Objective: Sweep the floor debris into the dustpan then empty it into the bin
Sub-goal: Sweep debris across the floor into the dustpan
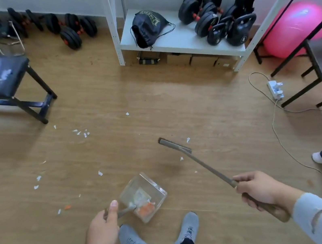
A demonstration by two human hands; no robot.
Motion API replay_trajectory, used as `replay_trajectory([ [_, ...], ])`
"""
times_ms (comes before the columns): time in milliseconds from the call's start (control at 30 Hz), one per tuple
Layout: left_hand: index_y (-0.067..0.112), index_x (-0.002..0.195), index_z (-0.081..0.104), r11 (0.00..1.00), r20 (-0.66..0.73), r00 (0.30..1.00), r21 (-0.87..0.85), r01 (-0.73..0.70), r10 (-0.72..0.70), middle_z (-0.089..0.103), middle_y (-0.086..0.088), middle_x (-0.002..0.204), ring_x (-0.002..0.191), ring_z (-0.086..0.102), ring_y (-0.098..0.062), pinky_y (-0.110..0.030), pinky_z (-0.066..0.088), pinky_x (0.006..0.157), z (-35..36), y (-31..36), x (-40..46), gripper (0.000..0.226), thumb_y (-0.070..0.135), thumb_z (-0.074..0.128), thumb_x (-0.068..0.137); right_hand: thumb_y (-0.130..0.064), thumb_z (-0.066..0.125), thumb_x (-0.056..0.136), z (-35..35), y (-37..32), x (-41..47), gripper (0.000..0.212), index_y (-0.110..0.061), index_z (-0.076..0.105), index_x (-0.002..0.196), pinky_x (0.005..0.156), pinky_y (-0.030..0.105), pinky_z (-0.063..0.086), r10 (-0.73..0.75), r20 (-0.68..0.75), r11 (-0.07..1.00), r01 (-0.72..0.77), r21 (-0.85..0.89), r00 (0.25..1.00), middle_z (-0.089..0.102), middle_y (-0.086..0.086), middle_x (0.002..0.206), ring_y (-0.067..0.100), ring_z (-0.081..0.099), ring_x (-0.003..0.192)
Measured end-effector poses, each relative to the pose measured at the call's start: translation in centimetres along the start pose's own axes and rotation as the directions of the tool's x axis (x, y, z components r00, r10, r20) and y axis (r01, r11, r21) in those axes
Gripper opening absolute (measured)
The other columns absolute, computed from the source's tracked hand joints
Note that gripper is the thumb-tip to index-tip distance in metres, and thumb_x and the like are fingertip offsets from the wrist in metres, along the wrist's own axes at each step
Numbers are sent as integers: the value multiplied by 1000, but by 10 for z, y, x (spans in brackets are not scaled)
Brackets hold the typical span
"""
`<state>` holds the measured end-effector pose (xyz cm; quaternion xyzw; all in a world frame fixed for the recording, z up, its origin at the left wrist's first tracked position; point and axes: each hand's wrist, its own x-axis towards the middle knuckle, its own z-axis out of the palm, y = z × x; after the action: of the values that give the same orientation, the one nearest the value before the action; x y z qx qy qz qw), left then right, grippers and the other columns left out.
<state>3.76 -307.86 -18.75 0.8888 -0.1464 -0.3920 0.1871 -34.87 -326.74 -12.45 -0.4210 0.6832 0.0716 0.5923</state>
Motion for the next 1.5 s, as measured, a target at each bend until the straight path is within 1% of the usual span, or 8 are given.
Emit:
replay_trajectory([
  [333, 22, 80, 61, 992, 61, 992, 47, -114, 111, 66, 3, 70, 70, 62, -15, -32, 41, 60, 67, 80, 4, 53, 68, 42, 97, -4, 52, 87, -48, -44, 104, 11, -4, 63, 89, 35, 18, 32, -8, -237, 998, -8, -66, 971, 55, 15, 47, 20, 40, 28],
  [467, 8, 115, 66, 982, 100, 985, 109, -152, 141, 73, -8, 103, 101, 68, -32, -44, 53, 87, 97, 103, 10, 70, 70, 39, 98, -4, 44, 90, -44, -36, 139, 17, 2, 60, 89, 40, 20, 36, 81, -175, 994, -92, -56, 981, 57, 18, 54, 22, 45, 36],
  [567, 10, 118, 65, 980, 96, 987, 137, -145, 132, 71, -10, 113, 110, 67, -36, -48, 53, 95, 109, 119, 12, 67, 69, 39, 98, -5, 39, 89, -25, -9, 138, 30, 7, 61, 106, 48, 28, 41, 157, -110, 979, -170, -111, 981, 58, 18, 56, 23, 47, 40],
  [800, 13, 75, 55, 975, 103, 977, 100, -196, 186, 70, -10, 78, 74, 64, -30, -40, 48, 70, 118, 142, 3, 59, 65, 43, 99, -8, 48, 93, -34, 45, 64, 50, -26, 49, 140, 41, 25, 39, 142, 81, 956, -115, -271, 987, 53, 11, 54, 21, 44, 36],
  [967, 8, 82, 53, 971, 97, 974, 112, -213, 203, 71, -11, 85, 87, 66, -36, -42, 50, 80, 115, 145, 2, 61, 65, 42, 100, -6, 54, 99, -100, 50, 8, 47, -18, 49, 145, 38, 23, 30, 134, 173, 989, -122, -78, 976, 46, 12, 49, 18, 36, 32],
  [1133, 8, 83, 58, 966, 110, 970, 125, -228, 215, 72, -15, 90, 94, 67, -40, -46, 52, 87, 115, 149, 2, 61, 64, 42, 101, 1, 52, 96, -92, 73, -18, 49, -21, 53, 140, 37, 20, 30, 124, 23, 990, -126, 60, 992, 51, 10, 54, 18, 38, 31],
  [1300, -7, 124, 60, 971, 108, 978, 143, -193, 179, 72, -20, 113, 111, 65, -42, -49, 50, 98, 115, 146, 7, 82, 68, 41, 99, 4, 52, 90, -51, 97, 8, 42, -19, 56, 126, 36, 17, 30, 178, -136, 980, -163, 115, 975, 45, 10, 60, 18, 37, 35],
  [1500, 1, 101, 64, 963, 92, 974, 156, -220, 208, 73, -19, 101, 101, 66, -42, -47, 51, 92, 118, 147, 7, 71, 68, 41, 100, -6, 50, 78, 21, 102, 18, 35, -1, 63, 110, 45, 24, 37, 282, 2, 947, -278, 163, 960, 54, 8, 55, 16, 46, 39],
])
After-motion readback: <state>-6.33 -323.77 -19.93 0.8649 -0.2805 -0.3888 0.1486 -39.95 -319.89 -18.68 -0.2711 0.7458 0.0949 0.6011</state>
